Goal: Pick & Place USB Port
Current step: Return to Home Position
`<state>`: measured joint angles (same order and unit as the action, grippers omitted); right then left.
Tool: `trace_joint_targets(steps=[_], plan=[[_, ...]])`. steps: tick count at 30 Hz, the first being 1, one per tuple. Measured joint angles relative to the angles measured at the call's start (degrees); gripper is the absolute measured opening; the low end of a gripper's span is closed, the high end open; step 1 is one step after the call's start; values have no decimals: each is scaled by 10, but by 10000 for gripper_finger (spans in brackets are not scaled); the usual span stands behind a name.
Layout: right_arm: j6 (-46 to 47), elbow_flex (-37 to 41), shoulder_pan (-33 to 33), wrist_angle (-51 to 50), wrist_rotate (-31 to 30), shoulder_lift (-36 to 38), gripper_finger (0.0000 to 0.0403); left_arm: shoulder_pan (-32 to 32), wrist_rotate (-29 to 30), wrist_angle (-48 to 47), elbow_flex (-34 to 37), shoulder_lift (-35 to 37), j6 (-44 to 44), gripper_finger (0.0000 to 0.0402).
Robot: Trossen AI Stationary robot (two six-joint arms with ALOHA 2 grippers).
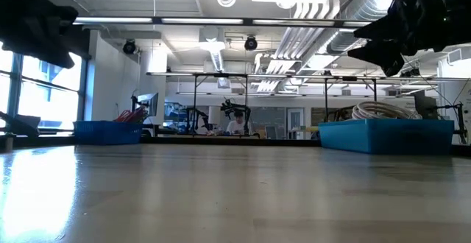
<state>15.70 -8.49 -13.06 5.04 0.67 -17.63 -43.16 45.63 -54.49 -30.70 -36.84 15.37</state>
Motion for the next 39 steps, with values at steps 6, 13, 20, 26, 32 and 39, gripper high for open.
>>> trace_joint_targets(steps=[6, 13, 20, 26, 32, 39], plan=[[9, 0, 8, 10, 38, 0, 271, 0, -38, 160, 65, 67, -110, 0], [-35, 0, 81, 35, 47, -1, 271, 0, -76, 301, 146, 106, -186, 0], [-130, 0, 141, 36, 22, 0, 271, 0, -92, 389, 210, 130, -213, 0], [-176, 0, 155, 35, -19, 0, 271, 0, -110, 418, 248, 167, -213, 0], [-185, 0, 154, 34, -20, 0, 271, 0, -107, 431, 251, 219, -285, 0], [-219, -5, 154, 32, -20, 0, 271, 0, -148, 424, 251, 309, -346, 0]])
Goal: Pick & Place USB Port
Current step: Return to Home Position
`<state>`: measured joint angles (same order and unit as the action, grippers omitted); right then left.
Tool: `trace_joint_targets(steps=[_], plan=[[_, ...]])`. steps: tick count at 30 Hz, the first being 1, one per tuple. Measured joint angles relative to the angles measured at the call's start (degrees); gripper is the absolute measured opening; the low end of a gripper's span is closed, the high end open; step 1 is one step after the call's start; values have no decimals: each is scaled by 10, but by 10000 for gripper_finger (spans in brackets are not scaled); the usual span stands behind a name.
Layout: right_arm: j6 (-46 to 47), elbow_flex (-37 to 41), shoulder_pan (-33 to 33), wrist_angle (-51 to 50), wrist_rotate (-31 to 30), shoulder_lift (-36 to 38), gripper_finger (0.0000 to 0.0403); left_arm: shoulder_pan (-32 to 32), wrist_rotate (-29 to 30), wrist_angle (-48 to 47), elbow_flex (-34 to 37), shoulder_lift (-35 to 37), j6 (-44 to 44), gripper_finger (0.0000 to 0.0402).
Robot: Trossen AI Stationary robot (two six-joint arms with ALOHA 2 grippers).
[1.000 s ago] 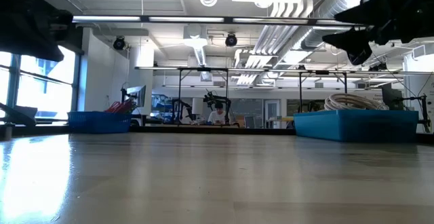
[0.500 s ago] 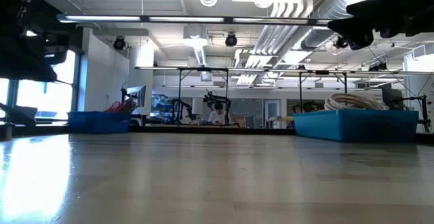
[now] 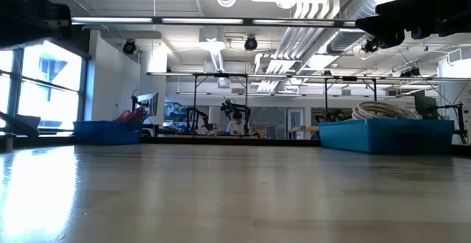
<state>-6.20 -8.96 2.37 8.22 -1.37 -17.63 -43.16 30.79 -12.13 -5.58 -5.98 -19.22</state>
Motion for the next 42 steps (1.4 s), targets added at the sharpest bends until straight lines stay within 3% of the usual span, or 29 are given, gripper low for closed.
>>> trace_joint_targets(steps=[5, 15, 19, 26, 34, 39, 42], plan=[[-1, -27, 0, -25, 4, 0, 271, 0, -101, -9, 0, 59, -12, 0], [-11, -71, -1, -117, -34, 1, 271, 0, -145, -5, -2, 56, -27, 0], [-33, -78, -1, -123, -63, 1, 271, 0, -179, 25, 1, 56, -43, 0], [-35, -79, -1, -123, -46, 0, 271, 0, -245, 152, 44, 55, -110, 0], [75, -79, -1, -101, -44, 0, 271, 0, -263, 165, 48, 56, -108, 0], [35, -78, -1, -165, -52, -11, 271, 0, -273, 164, 49, 56, -111, 0], [4, -78, -1, -174, -64, -21, 271, 0, -237, 165, 49, 56, -122, 0]])
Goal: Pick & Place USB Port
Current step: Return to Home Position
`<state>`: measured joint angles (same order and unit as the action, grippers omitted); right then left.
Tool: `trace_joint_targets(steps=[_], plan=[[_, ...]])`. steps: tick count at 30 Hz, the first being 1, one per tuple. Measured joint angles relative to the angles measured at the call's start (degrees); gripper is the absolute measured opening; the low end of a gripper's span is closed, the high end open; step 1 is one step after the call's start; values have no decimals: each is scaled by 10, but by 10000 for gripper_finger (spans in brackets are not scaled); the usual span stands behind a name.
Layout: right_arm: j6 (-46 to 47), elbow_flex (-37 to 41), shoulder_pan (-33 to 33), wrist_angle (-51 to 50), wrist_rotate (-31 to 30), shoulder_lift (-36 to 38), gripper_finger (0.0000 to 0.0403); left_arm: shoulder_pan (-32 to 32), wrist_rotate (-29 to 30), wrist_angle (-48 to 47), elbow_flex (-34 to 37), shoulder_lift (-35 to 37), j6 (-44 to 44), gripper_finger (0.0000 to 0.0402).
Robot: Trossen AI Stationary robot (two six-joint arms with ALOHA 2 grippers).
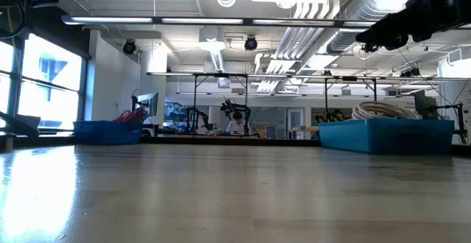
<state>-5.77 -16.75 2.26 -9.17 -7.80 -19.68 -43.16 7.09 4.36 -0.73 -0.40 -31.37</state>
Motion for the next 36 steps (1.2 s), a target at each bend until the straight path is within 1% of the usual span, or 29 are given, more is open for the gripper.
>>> trace_joint_targets(steps=[2, 3, 4, 7, 9, 11, 14, 19, 25, 27, 29, 33, 36], plan=[[-2, 0, 0, 5, -12, -6, 271, 0, 49, -2, 0, 0, -1, 0], [-2, 0, 0, 12, -13, -9, 271, 0, 63, -3, 0, 0, -1, 0], [-2, 0, 0, 16, -10, -11, 271, 0, 57, -4, 0, 0, -1, 0], [3, 0, 0, 14, 6, -14, 271, 0, -11, -5, 1, 0, -1, 0], [6, 0, 0, 15, 8, -14, 271, 0, -19, -5, 1, 0, -1, 0], [6, 0, 0, 19, 6, -14, 271, 0, -3, -10, 1, 0, -10, 0], [8, 0, 0, 27, 0, -14, 271, 0, 37, -20, 1, 0, -21, 0], [8, 0, 0, 32, 0, -14, 271, 1, 47, -18, 1, 0, -32, 1], [8, 0, 0, 39, 0, -14, 271, 3, 80, -15, 1, 0, -57, 1], [8, 0, 0, 39, 0, -14, 271, 17, 80, -15, 1, 0, -58, 1], [8, 0, 0, 39, 0, -14, 271, 39, 68, -15, 1, 0, -55, 1], [8, 0, 0, 39, 0, -14, 271, 103, 26, -20, 1, 0, -42, 1], [6, 0, 0, 39, 0, -14, 271, 162, -21, -25, 1, 0, -20, 1]])
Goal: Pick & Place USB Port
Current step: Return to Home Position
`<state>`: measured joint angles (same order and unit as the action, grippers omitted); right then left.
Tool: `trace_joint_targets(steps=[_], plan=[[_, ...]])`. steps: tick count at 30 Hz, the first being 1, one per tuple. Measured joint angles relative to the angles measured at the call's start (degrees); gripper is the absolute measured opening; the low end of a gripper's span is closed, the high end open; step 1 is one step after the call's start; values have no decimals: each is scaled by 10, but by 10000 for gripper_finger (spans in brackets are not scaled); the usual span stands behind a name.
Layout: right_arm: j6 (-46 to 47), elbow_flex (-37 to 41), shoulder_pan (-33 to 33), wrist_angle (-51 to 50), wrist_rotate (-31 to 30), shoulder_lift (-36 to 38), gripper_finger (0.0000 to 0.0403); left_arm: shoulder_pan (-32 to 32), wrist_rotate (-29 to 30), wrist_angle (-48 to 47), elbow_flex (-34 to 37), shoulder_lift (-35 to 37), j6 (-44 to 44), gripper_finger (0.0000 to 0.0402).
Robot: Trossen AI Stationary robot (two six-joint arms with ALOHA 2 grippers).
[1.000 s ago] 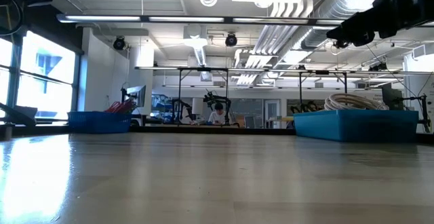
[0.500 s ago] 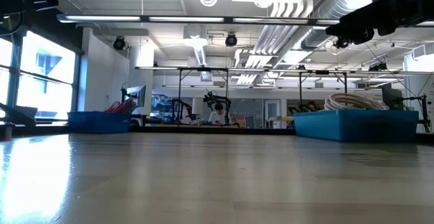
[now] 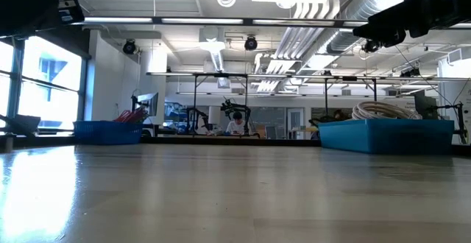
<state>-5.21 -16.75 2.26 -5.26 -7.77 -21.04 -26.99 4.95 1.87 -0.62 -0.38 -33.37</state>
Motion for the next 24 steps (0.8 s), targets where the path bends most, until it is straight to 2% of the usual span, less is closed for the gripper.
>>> trace_joint_targets(steps=[3, 10, 15, 17, 24], plan=[[0, 0, 0, 0, 2, 0, 271, 53, -58, 0, 0, 0, 18, 1], [-43, 0, 0, -1, 54, 0, 271, 121, -89, -4, 0, 0, 53, 1], [-62, 0, 0, 0, -8, 2, 271, 136, -101, -4, 0, 0, 54, 1], [-55, 0, -1, 0, -10, 2, 271, 135, -100, -4, 0, 0, 54, 1], [-10, 0, -40, 4, 86, 49, 271, 135, -102, -4, 0, 0, 69, 1]])
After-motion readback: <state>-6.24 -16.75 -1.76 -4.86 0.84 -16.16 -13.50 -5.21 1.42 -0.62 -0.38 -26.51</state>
